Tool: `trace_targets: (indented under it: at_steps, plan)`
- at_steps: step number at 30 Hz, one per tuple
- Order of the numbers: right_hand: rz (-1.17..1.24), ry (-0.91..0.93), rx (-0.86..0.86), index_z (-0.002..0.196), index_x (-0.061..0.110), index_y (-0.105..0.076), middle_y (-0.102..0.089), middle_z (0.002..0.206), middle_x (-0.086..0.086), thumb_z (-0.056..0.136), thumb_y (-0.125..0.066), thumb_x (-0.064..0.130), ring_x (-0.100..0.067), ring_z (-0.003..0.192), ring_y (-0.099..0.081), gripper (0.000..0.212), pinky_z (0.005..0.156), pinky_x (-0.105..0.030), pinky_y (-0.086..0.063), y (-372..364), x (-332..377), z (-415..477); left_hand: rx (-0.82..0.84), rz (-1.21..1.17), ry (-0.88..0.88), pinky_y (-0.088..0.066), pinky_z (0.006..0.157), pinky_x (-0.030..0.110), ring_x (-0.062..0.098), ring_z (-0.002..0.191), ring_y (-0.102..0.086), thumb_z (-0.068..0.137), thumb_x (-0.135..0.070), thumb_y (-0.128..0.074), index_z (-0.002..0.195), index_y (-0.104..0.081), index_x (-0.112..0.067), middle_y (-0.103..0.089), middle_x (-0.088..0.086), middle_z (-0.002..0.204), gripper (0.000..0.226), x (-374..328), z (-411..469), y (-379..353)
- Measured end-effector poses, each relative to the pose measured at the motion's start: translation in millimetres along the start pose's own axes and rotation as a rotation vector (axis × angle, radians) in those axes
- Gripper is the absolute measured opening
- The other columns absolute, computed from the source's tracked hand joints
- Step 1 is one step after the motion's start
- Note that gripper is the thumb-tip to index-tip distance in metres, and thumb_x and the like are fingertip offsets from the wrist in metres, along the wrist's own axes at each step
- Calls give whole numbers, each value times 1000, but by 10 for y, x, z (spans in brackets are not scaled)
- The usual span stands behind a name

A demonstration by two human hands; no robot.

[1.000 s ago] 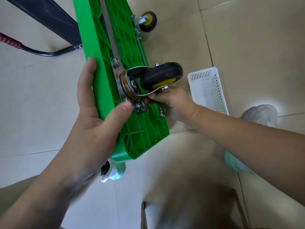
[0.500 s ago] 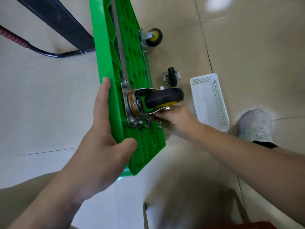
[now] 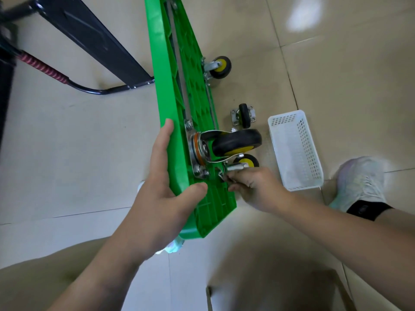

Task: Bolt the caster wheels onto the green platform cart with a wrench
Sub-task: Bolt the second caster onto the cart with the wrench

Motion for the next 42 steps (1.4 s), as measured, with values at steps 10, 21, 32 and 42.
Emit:
trace_targets:
  at_steps: [10, 21, 32, 42]
  plan:
    - [88, -184, -71, 98, 19, -76, -69, 79, 8, 83, -75, 24, -6, 74, -60, 16, 64, -21, -46, 388, 635, -278, -35, 109, -32, -49, 106, 27, -3, 136, -50, 87, -31, -82, 144, -38, -64, -50, -29, 148, 79, -112, -47, -98]
    - [-234, -64, -79, 96, 24, -72, -64, 73, 10, 88, -63, 32, -13, 70, -60, 14, 64, -34, -51, 894, 1418, 104, -171, 220, 31, -48, 80, 25, 7, 95, -67, 88, -53, -74, 78, -81, -36, -66, -5, 107, 20, -281, 16, -97]
    - [-143, -176, -54, 100, 27, -70, -52, 70, 16, 91, -67, 26, -5, 69, -49, 10, 60, -10, -35, 778, 1448, -13, -266, -67, 68, -45, 76, 27, 13, 90, -68, 98, -30, -70, 77, -81, -34, -74, 0, 98, 24, -203, 43, -122]
    - [-112, -224, -214, 99, 19, -73, -56, 68, 27, 89, -70, 15, 6, 71, -53, 11, 65, -3, -35, 843, 1120, -168, -24, 121, -72, -37, 118, 27, -7, 141, -43, 77, -64, -76, 153, -35, -58, -47, -27, 153, 86, -173, 18, 27]
Point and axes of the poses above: each hand's wrist, its own z-axis towards the middle knuckle, its own y-axis out of the back of the hand, x = y × z, the point moved 2 cm from there along z, towards the middle knuckle
